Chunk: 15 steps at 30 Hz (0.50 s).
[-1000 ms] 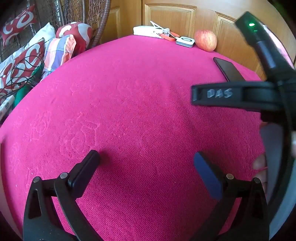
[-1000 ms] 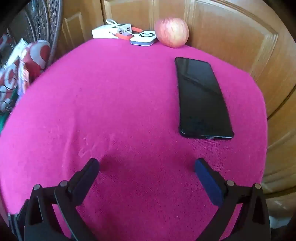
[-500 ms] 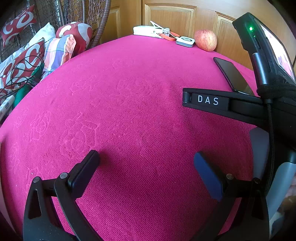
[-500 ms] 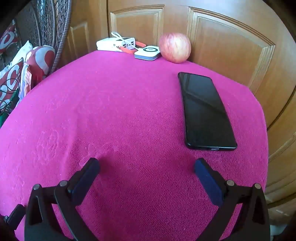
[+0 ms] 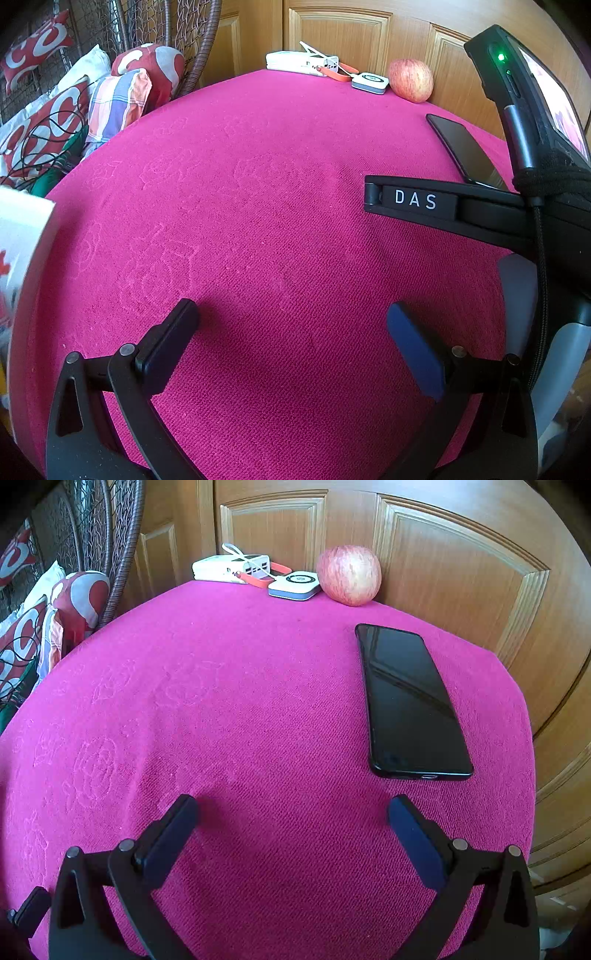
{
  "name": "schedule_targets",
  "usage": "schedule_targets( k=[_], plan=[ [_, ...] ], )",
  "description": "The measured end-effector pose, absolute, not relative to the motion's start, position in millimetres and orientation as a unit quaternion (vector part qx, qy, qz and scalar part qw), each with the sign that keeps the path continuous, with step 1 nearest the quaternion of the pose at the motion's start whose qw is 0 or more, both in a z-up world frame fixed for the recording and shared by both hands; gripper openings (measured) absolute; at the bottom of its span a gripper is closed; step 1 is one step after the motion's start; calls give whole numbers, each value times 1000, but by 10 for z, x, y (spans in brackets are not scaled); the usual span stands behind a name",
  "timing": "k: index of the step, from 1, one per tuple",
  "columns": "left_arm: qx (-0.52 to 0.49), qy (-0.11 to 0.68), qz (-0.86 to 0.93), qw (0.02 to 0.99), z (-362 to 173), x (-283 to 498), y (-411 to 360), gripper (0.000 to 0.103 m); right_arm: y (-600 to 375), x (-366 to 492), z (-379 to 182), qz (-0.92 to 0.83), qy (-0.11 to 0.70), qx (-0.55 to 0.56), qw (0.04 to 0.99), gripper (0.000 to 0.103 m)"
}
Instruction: Organize rigid objects
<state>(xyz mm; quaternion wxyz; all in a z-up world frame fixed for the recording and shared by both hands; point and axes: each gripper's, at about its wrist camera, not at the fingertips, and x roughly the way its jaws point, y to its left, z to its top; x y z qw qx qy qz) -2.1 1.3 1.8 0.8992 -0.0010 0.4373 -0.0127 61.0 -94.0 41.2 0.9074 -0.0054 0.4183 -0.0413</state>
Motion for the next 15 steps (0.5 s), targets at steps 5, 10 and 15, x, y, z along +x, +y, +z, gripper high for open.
schedule_targets(
  k=[5, 10, 15],
  plan=[
    [-1, 436, -13, 900, 18, -27, 7, 103, -941, 612, 415, -41, 418, -5, 907, 103],
    [-1, 435, -13, 901, 20, -37, 2, 103, -939, 617, 412, -41, 418, -6, 907, 103],
    [-2, 434, -13, 901, 22, -44, -1, 103, -940, 603, 404, -41, 418, -6, 907, 103]
  ],
)
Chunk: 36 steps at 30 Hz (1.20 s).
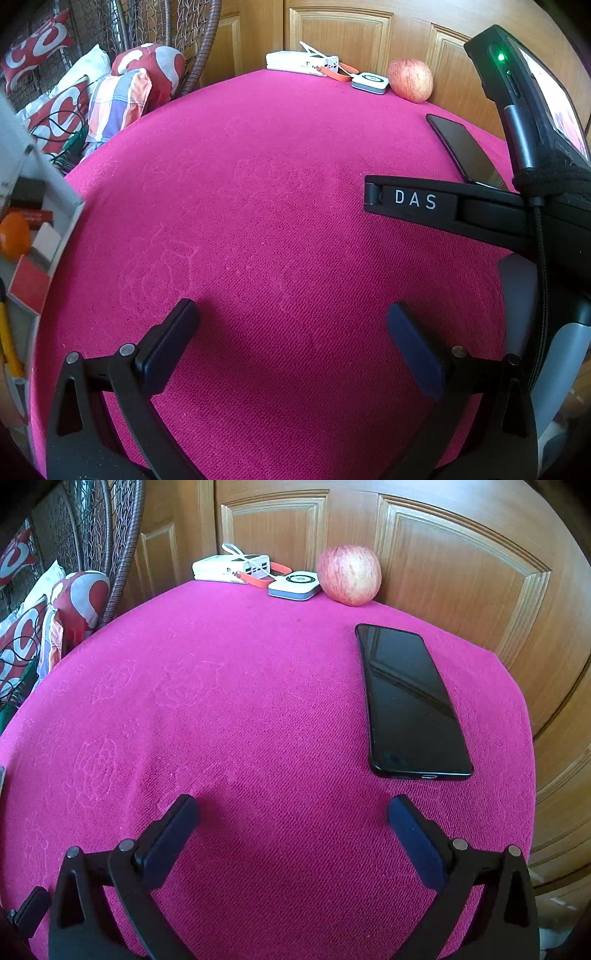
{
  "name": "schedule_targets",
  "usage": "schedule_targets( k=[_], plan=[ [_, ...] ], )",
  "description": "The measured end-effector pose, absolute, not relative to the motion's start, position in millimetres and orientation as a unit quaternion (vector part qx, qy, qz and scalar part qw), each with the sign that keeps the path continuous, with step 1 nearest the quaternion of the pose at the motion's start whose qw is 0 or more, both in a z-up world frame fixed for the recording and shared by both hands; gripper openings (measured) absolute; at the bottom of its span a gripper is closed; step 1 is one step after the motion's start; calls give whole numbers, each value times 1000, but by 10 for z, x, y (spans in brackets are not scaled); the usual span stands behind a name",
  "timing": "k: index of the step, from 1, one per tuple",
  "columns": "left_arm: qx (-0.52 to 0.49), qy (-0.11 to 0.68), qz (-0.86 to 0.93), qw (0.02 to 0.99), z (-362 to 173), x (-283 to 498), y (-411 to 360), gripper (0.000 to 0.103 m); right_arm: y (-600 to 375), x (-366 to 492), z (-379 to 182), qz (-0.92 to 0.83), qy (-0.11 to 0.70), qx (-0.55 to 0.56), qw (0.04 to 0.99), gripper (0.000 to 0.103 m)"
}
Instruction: Organize rigid objects
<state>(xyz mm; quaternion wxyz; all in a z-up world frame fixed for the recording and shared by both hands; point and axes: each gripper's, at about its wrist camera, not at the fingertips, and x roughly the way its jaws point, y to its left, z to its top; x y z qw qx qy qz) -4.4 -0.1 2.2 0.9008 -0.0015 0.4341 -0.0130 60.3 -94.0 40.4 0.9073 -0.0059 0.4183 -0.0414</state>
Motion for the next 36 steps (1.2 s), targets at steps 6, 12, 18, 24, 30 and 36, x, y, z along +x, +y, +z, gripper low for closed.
schedule_targets(
  k=[6, 12, 18, 24, 30, 36],
  plan=[
    [-2, 434, -13, 901, 21, -42, 1, 103, -946, 602, 401, -41, 418, -6, 907, 103],
    [-2, 434, -13, 901, 15, -50, 5, 103, -948, 599, 400, -41, 418, -6, 908, 103],
    [-2, 433, -14, 901, 14, -61, 7, 103, -953, 586, 398, -42, 418, -6, 907, 103],
    [-3, 432, -14, 902, 22, -58, 15, 103, -945, 586, 396, -42, 418, -6, 907, 103],
    [-2, 432, -14, 902, 21, -54, 16, 103, -947, 587, 401, -42, 418, -6, 907, 103],
    [-3, 432, -14, 902, 20, -47, 17, 103, -940, 585, 397, -42, 418, -6, 907, 103]
  ],
)
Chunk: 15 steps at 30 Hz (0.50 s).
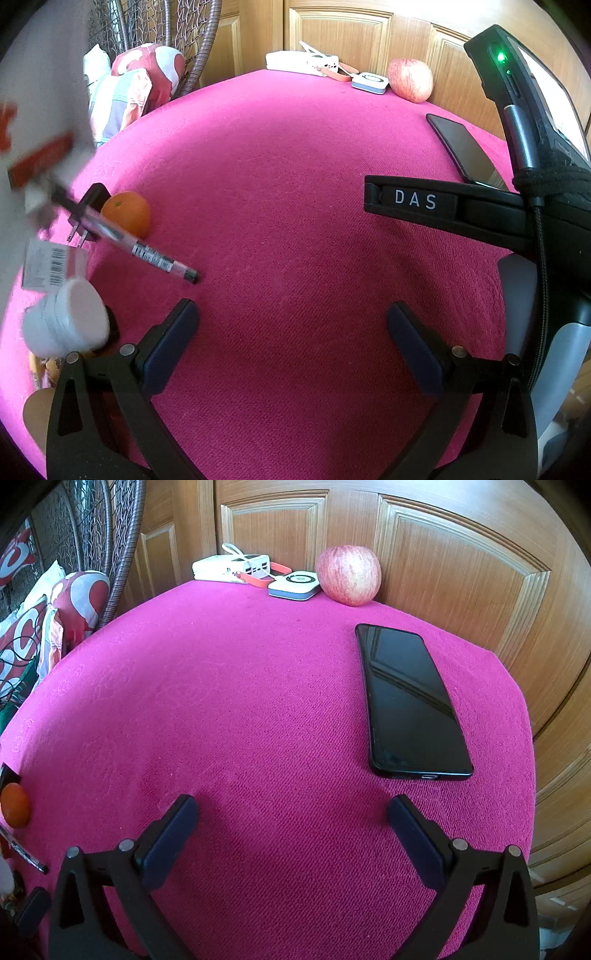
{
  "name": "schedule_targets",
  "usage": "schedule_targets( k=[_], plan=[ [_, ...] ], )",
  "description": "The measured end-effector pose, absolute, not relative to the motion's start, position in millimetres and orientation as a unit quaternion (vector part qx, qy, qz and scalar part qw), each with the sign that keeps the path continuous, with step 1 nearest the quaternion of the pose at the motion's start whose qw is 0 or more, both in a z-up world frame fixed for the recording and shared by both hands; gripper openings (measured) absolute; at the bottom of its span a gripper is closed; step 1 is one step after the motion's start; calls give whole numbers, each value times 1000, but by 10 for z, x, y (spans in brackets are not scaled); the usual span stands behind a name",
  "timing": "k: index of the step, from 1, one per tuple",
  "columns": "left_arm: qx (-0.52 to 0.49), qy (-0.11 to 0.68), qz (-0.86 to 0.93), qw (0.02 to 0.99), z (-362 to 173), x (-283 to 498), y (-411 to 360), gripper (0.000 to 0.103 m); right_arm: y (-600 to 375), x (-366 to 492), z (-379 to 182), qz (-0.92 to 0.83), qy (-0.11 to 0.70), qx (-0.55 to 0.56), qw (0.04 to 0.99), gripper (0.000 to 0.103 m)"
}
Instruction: Organize rigid objects
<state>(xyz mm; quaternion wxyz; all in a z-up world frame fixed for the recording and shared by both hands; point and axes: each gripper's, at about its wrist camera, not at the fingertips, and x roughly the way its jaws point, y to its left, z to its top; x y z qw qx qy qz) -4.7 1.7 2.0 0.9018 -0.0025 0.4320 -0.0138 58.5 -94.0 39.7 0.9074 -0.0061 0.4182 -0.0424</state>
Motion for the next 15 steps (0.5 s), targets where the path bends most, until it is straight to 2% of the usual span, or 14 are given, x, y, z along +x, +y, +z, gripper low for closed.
schedule_targets(
  k=[15],
  plan=[
    [-3, 432, -15, 902, 36, -28, 3, 103, -936, 590, 399, -43, 418, -7, 907, 103]
  ],
)
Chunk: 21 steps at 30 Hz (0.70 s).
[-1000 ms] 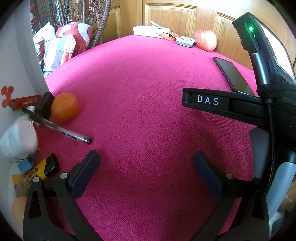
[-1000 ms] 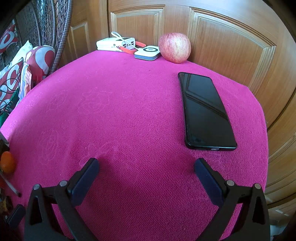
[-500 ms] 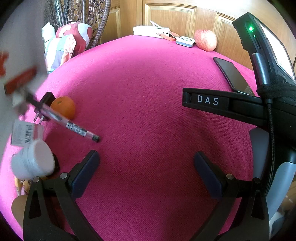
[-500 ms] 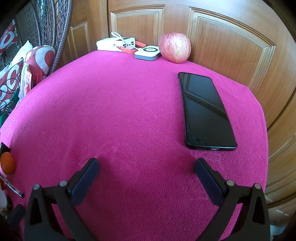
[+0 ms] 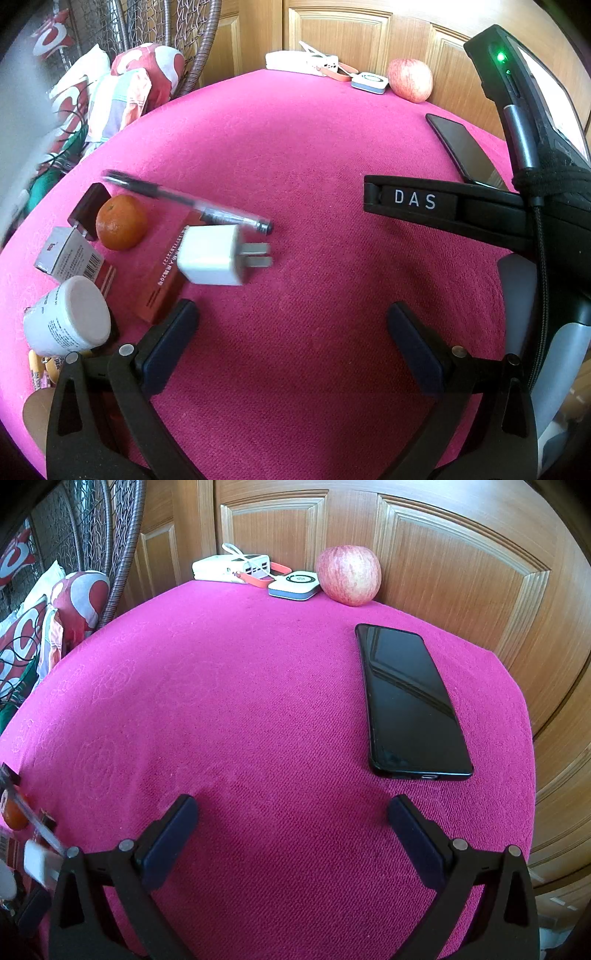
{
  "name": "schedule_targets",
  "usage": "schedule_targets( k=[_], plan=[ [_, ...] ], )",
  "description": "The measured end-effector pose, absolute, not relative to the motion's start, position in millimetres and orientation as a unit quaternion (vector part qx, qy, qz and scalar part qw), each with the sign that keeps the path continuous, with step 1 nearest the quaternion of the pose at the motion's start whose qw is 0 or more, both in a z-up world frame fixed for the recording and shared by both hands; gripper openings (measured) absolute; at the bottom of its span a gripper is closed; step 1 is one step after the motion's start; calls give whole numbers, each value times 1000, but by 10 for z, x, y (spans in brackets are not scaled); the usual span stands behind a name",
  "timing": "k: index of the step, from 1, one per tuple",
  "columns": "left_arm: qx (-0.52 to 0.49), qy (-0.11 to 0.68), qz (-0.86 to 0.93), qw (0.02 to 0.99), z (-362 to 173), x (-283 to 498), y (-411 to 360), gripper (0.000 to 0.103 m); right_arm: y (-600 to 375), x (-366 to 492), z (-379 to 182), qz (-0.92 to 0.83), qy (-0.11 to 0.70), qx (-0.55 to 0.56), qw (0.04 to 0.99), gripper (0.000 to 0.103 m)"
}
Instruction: Organize rigid objects
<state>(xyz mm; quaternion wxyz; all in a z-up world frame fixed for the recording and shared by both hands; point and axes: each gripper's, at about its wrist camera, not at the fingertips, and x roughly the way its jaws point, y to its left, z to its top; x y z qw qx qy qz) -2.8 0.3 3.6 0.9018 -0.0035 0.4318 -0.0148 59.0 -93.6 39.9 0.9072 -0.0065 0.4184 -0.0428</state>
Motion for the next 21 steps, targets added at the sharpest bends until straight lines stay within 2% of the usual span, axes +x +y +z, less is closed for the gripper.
schedule_targets(
  k=[21],
  plan=[
    [-4, 430, -15, 903, 9, -44, 16, 103, -941, 596, 402, -42, 419, -6, 907, 103]
  ],
)
